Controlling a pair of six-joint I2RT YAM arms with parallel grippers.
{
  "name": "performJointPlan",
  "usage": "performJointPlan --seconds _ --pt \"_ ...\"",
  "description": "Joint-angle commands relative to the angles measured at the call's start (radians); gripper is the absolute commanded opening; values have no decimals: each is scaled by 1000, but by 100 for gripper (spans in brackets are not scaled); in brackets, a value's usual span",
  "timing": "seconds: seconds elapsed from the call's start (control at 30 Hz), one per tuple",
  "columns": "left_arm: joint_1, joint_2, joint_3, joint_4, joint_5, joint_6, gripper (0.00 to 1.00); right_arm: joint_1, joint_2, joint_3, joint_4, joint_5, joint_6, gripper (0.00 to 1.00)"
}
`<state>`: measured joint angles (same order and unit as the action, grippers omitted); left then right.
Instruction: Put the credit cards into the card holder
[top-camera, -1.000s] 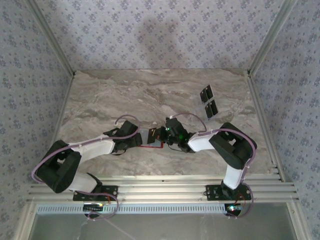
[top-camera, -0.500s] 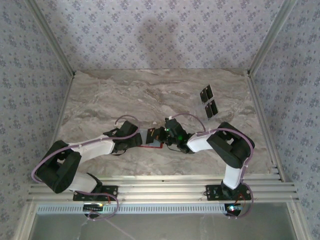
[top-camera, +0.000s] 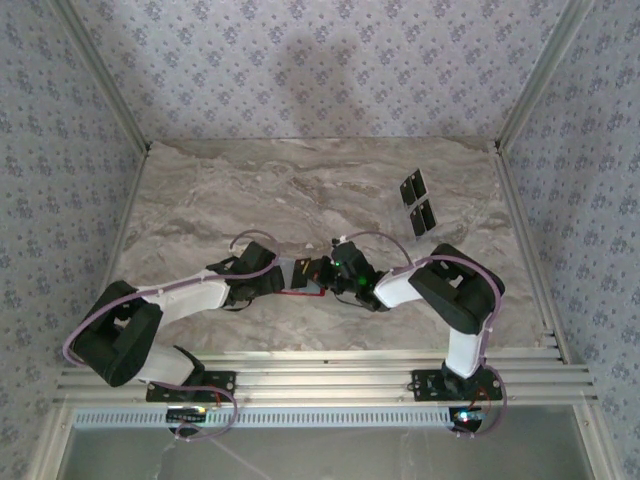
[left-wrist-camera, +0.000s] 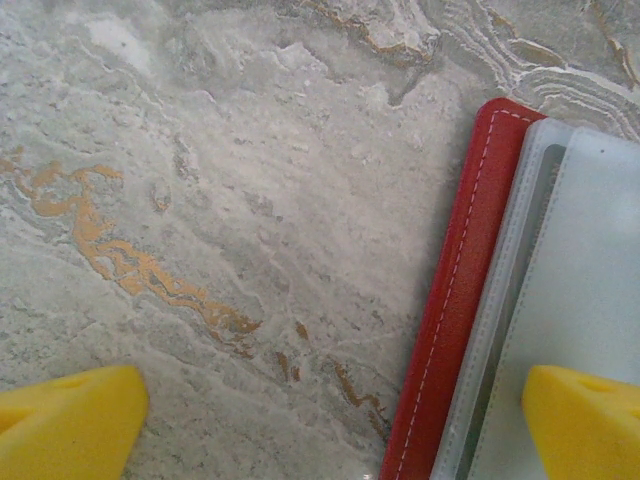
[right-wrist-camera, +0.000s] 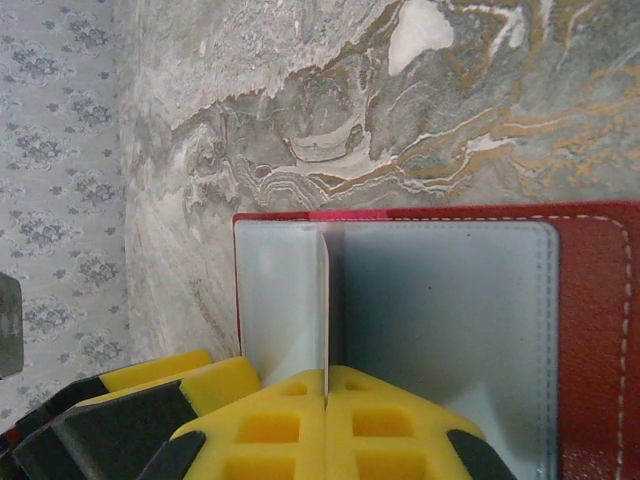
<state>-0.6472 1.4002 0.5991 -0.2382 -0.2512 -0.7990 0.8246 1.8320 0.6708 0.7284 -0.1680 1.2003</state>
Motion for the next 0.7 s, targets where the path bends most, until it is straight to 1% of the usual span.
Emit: performJointPlan --seconds 0.0,0.2,0.5,0.67 --pt "7 10 -45 -84 12 -25 98 11 26 -21 29 16 22 0" --pt "7 13 -48 -82 12 -27 98 10 35 -39 59 12 34 0" --pt "7 9 -49 -86 6 -28 98 9 68 -89 173 5 64 0" --pt "7 10 -49 -88 4 -32 98 8 83 -100 200 1 77 0"
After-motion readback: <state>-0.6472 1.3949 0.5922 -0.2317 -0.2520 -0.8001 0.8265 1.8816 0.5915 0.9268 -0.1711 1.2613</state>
